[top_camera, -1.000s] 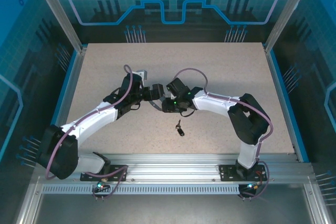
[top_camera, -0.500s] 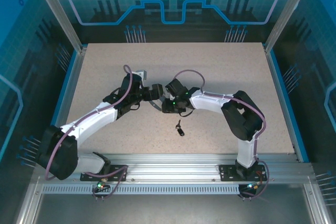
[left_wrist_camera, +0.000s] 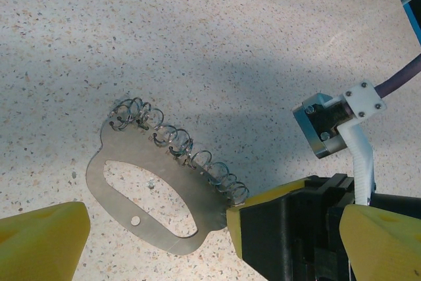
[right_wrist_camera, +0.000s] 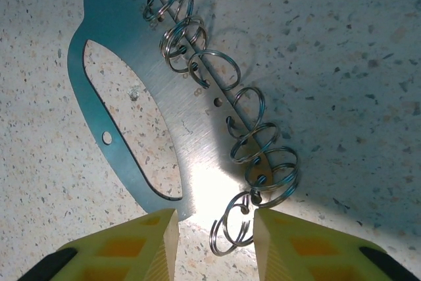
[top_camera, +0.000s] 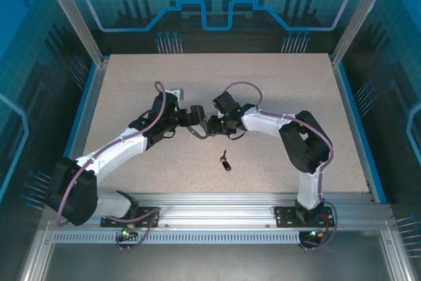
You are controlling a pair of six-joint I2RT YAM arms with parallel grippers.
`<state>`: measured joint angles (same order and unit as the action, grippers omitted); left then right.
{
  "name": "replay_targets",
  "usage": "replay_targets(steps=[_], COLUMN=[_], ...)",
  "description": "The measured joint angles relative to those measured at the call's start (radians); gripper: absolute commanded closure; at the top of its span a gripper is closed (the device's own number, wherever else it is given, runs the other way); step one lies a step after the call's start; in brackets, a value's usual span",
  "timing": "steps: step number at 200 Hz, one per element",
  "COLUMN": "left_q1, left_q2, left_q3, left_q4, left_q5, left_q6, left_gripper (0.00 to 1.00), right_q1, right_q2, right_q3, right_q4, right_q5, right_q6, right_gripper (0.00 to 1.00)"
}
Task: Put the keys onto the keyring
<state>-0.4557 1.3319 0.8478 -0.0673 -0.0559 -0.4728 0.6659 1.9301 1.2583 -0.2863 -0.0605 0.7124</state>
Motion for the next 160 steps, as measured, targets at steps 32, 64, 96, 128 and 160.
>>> replay_targets(steps=[32,64,96,128,160], left_q1=[0.000,0.000,0.000,0.000,0.000], left_q2=[0.000,0.000,0.000,0.000,0.000], left_q3=[0.000,0.000,0.000,0.000,0.000], left_q4=[0.000,0.000,0.000,0.000,0.000], left_q5=[0.000,0.000,0.000,0.000,0.000], left_q6=[0.000,0.000,0.000,0.000,0.000], left_gripper=[0.01,0.01,0.01,0.01,0.01], right_q1=[0.009,0.033,0.047,0.047,0.047], right_q2=[-0.019,-0.044,-0.043,-0.024,0.001], right_q3=[-0.022,-0.047,-0.049,-0.047,-0.040], right_q4=[0.000,0.002,0.011,0.012,0.011], right_q5=[0.000,0.000,-0.006,-0.008,-0.008], right_q6=[-0.005,-0.005,0.002,0.002,0.002], right_gripper=[0.63,0.63,0.63,0.63,0.63])
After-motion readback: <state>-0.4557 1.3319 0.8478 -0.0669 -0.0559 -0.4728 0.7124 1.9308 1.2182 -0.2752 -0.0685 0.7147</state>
